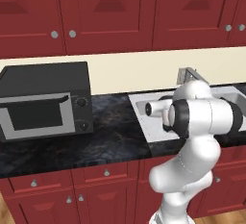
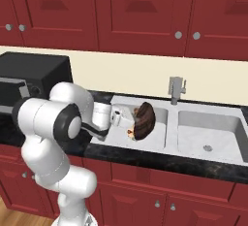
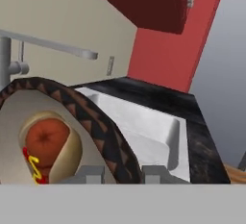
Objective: Dump the hot dogs from the bowl so the bowl can be washed. Place the bowl in the sink after clearing the leftovers.
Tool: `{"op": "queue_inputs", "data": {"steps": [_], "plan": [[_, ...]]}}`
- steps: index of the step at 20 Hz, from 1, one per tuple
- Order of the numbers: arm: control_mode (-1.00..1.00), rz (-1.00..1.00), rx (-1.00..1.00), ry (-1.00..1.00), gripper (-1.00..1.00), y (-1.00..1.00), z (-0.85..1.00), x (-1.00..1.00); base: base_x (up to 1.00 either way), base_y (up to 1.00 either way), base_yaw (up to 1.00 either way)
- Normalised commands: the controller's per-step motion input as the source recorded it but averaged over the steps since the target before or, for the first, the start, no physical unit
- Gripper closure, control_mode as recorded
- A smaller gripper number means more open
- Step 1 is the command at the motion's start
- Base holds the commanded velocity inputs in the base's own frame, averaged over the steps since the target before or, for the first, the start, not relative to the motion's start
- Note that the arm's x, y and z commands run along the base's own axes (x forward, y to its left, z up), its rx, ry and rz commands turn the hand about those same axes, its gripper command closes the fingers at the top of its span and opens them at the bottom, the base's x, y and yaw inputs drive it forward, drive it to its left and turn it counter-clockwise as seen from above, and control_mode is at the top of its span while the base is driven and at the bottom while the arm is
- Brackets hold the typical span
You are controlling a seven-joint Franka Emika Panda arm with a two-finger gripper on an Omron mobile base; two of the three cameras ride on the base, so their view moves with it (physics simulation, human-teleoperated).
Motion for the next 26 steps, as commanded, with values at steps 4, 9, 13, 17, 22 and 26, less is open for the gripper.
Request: {"op": "queue_inputs", "data": {"steps": [4,9,13,17,22,26], "plan": [[-1.00,0.00,-0.07,0.08,1.00,0.00,0.00,0.35,0.00,0.00,0.00],[-1.00,0.00,-0.04,0.13,1.00,0.04,-0.09,0.23,0.00,0.00,0.00],[-1.00,0.00,-0.02,0.03,1.00,0.00,0.15,0.06,0.00,0.00,0.00],[-1.00,-0.09,0.16,0.00,1.00,-0.23,0.63,-0.02,0.00,0.00,0.00],[-1.00,-0.16,0.31,-0.02,1.00,-0.46,0.87,-0.21,0.00,0.00,0.00],[-1.00,-0.23,0.44,-0.02,1.00,-0.67,0.67,-0.74,0.00,0.00,0.00]]}}
